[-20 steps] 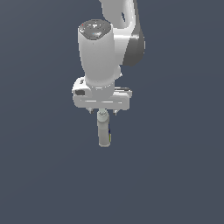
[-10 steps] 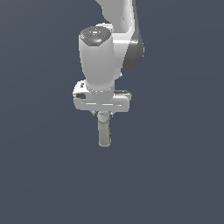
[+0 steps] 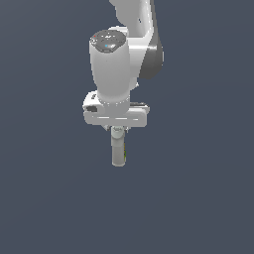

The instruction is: Pick up the object and move it to a goal position.

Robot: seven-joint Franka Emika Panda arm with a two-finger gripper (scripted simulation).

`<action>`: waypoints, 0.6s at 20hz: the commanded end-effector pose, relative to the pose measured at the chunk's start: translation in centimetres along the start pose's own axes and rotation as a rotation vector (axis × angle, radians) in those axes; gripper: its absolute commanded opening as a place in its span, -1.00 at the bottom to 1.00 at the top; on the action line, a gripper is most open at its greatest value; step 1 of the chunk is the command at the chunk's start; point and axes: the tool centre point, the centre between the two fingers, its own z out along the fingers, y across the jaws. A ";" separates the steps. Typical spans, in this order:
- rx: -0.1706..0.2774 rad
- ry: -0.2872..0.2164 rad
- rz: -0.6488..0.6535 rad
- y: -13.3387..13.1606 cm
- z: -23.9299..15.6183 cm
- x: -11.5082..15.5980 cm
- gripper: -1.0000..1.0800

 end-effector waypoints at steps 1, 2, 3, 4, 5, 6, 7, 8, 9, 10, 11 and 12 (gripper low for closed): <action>0.000 0.004 -0.001 -0.3 -0.6 0.2 -1.00; 0.000 0.004 -0.001 -0.5 -0.9 0.2 -1.00; 0.000 0.004 -0.001 -0.7 -1.3 0.3 -1.00; 0.000 0.004 -0.001 -0.9 -1.7 0.4 -1.00; 0.000 0.004 -0.001 -1.1 -2.1 0.5 -1.00; 0.000 0.004 -0.001 -1.4 -2.6 0.6 -1.00; 0.000 0.004 -0.001 -1.7 -3.1 0.7 -1.00; 0.000 0.004 -0.001 -2.0 -3.7 0.9 -1.00; 0.000 0.004 -0.001 -2.4 -4.3 1.0 -1.00; 0.000 0.004 -0.001 -2.7 -4.9 1.2 -1.00; 0.000 0.004 -0.001 -3.1 -5.6 1.3 -1.00; 0.000 0.004 -0.001 -3.5 -6.3 1.5 -1.00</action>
